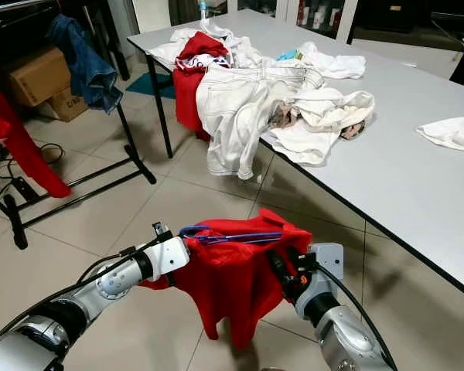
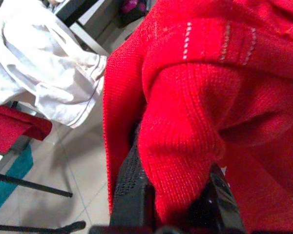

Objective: Hang hanger

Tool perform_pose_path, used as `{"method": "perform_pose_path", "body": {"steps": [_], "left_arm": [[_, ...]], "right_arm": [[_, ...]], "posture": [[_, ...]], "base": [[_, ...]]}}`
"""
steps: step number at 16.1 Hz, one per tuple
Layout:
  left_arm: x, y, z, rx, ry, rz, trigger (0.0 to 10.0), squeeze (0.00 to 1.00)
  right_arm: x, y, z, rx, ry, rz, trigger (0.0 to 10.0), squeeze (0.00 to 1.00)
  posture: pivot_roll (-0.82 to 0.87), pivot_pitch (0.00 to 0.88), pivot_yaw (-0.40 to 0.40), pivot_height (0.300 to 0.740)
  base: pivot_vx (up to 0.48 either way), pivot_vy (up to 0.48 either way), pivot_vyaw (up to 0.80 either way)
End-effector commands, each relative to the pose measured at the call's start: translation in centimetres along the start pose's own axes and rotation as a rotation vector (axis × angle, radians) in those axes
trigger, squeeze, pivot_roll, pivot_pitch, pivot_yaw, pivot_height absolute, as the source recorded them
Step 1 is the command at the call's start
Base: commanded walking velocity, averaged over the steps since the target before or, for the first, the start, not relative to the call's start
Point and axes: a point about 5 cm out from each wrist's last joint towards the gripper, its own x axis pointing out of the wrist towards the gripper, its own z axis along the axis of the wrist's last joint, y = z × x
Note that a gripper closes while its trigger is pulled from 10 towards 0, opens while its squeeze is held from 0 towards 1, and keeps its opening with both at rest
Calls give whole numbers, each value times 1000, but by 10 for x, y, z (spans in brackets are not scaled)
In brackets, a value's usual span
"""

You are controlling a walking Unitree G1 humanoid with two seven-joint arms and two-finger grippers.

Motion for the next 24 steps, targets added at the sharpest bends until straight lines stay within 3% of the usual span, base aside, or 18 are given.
{"method": "perform_pose_path", "body": {"steps": [1, 8, 9, 10, 11, 13, 15, 16, 17, 24], "left_arm": [[2, 5, 3, 14, -4, 14, 10000, 0], [7, -3, 9, 18, -34, -6, 10000, 0], [7, -3, 9, 20, -35, -7, 10000, 0], [7, -4, 9, 20, -35, -8, 10000, 0], [7, -4, 9, 23, -37, -10, 10000, 0], [7, -5, 9, 26, -38, -13, 10000, 0], [6, -6, 9, 28, -39, -13, 10000, 0], [6, -6, 9, 28, -39, -13, 10000, 0], [6, -6, 9, 29, -40, -13, 10000, 0], [7, -8, 10, 30, -45, -18, 10000, 0]], "right_arm": [[0, 4, 2, -5, 17, 7, 10000, 122], [16, 2, 0, -1, 106, -98, 10000, 141], [18, 1, -2, 1, 119, -115, 10000, 278], [18, 0, -3, 1, 130, -129, 10000, 278], [20, -2, -5, 8, 156, -163, 10000, 490], [22, -5, -9, 27, 192, -210, 10000, 557], [21, -8, -10, 35, 202, -234, 10000, 557], [19, -9, -9, 41, 199, -243, 10000, 682], [18, -10, -6, 54, 187, -248, 10000, 1000], [22, -11, 15, 84, 119, -325, 10000, 1000]], "posture": [[-191, 0, 76, 740], [-181, 0, 71, 740], [-179, 0, 71, 740], [-179, 0, 71, 740], [-179, 0, 71, 740], [-179, 0, 71, 740], [-176, 0, 70, 740], [-176, 0, 69, 740], [-178, 0, 70, 740], [-184, 0, 70, 740]], "base": [[0, 0, 0], [0, 0, 0], [0, 0, 0], [0, 0, 0], [0, 0, 0], [0, 0, 0], [0, 0, 0], [0, 0, 0], [0, 0, 0], [0, 0, 0]]}}
